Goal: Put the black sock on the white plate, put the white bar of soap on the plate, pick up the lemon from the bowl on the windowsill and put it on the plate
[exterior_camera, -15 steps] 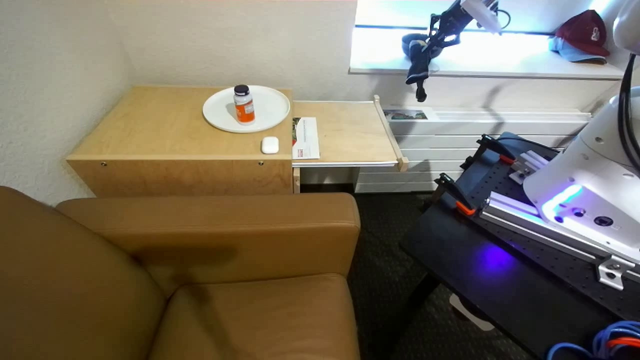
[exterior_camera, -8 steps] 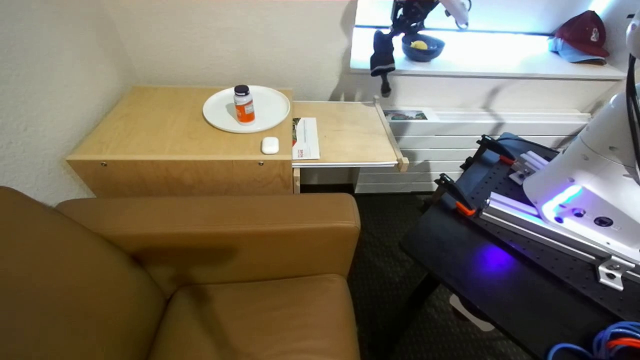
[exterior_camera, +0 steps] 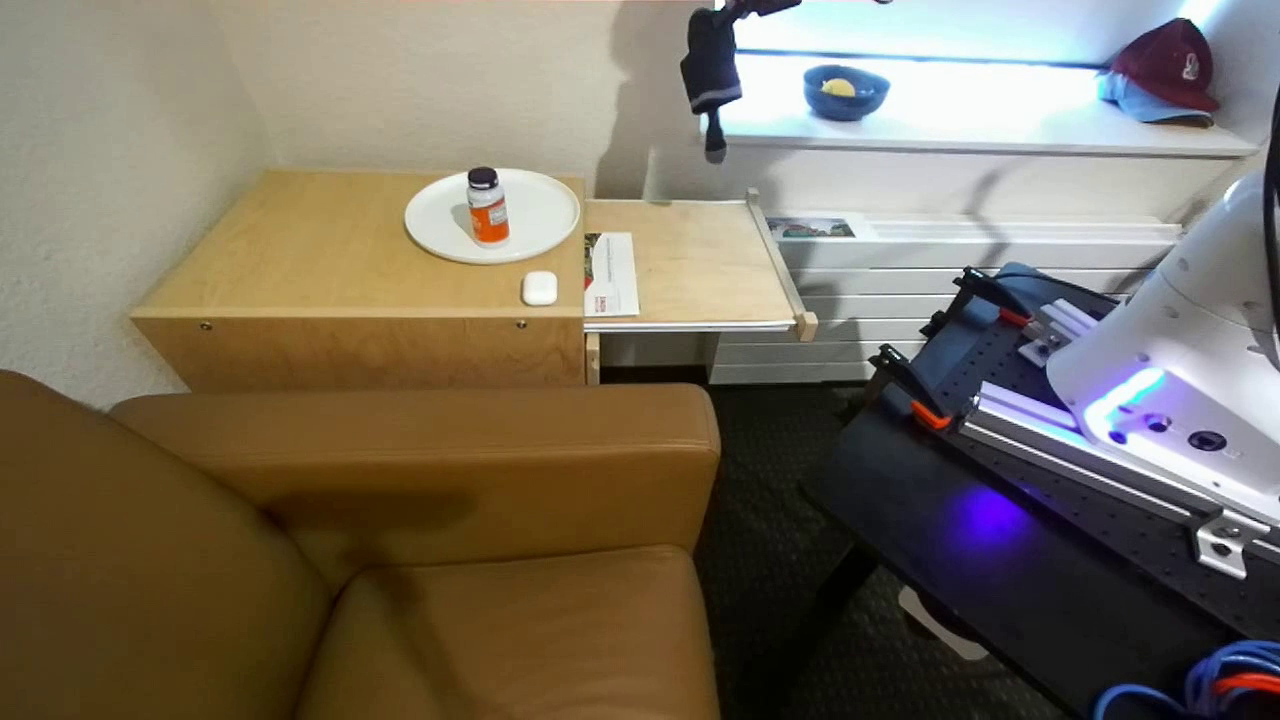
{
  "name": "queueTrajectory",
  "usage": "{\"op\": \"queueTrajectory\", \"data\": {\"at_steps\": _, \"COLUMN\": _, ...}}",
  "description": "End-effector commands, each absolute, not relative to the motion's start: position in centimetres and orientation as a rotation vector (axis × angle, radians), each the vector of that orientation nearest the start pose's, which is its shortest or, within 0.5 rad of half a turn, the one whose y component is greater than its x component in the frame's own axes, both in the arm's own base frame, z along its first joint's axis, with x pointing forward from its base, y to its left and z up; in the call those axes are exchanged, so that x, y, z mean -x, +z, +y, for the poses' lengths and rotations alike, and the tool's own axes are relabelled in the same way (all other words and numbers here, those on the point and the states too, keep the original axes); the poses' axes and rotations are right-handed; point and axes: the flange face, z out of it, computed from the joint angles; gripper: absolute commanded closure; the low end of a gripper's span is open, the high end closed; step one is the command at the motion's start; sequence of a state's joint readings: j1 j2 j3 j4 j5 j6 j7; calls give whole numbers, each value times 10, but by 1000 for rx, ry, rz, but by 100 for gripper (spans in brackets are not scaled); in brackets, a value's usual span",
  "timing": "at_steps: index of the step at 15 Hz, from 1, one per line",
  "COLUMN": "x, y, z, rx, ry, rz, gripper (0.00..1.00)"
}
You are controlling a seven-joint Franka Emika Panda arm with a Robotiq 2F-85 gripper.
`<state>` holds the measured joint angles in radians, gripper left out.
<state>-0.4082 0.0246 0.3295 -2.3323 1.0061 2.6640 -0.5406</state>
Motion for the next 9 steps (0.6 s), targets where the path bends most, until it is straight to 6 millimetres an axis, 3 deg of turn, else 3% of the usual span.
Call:
{"op": "queueTrajectory", "data": {"at_steps": 1, "x": -540, "y": 344, "z": -52, "rx": 2568, "ry": -619, "rz": 486, "gripper": 99}}
{"op": "queueTrajectory", "data": {"at_steps": 6, "x": -612, "y": 363, "z": 42, "rx": 2541, "ry": -801, "rz": 346, "gripper": 99}}
{"op": "queueTrajectory", "data": {"at_steps": 9, "x": -641, "y": 352, "z": 94, "rx": 2567, "ry": -843, "rz": 241, "gripper": 99}}
